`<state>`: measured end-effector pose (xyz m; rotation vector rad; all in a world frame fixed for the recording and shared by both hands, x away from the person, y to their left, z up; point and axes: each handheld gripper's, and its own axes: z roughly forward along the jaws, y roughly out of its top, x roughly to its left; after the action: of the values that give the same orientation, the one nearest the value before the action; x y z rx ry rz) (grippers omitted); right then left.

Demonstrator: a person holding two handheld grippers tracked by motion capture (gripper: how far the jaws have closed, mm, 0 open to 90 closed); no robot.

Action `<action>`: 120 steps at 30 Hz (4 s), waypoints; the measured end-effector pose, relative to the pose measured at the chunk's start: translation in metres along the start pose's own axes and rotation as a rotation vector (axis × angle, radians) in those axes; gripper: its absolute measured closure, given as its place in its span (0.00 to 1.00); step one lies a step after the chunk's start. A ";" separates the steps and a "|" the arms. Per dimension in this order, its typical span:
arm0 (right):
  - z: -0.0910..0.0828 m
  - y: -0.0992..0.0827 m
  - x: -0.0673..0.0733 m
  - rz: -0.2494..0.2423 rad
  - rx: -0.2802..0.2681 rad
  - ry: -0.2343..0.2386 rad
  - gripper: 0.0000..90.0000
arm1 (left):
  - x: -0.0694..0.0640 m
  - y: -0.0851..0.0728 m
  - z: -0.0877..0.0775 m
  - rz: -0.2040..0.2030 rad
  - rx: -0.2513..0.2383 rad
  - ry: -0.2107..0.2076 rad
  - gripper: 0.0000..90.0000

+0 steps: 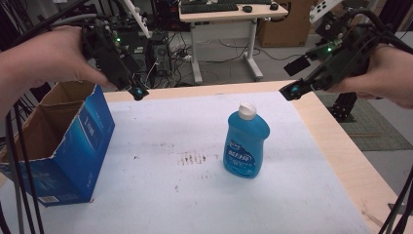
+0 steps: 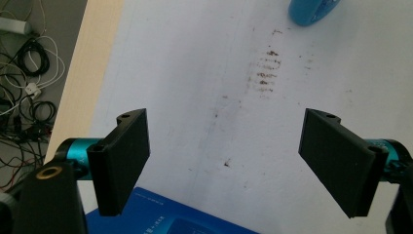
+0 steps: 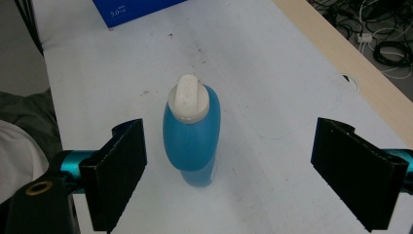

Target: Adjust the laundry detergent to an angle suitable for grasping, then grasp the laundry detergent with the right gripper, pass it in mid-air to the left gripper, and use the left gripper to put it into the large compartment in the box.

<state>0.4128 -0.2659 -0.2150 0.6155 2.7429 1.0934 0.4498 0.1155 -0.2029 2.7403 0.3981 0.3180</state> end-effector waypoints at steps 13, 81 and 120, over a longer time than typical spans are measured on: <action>0.006 0.001 0.003 -0.008 0.008 0.014 0.14 | -0.001 0.001 -0.001 0.004 0.005 0.003 0.21; 0.015 0.011 -0.001 0.028 0.103 -0.086 0.14 | -0.004 -0.005 -0.005 0.008 -0.002 0.007 0.21; 0.061 -0.050 0.033 0.066 0.069 -0.072 0.14 | -0.006 -0.006 0.002 0.011 0.004 -0.005 0.21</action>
<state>0.3825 -0.2467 -0.2925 0.7454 2.7261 0.9731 0.4432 0.1185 -0.2076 2.7474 0.3824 0.3131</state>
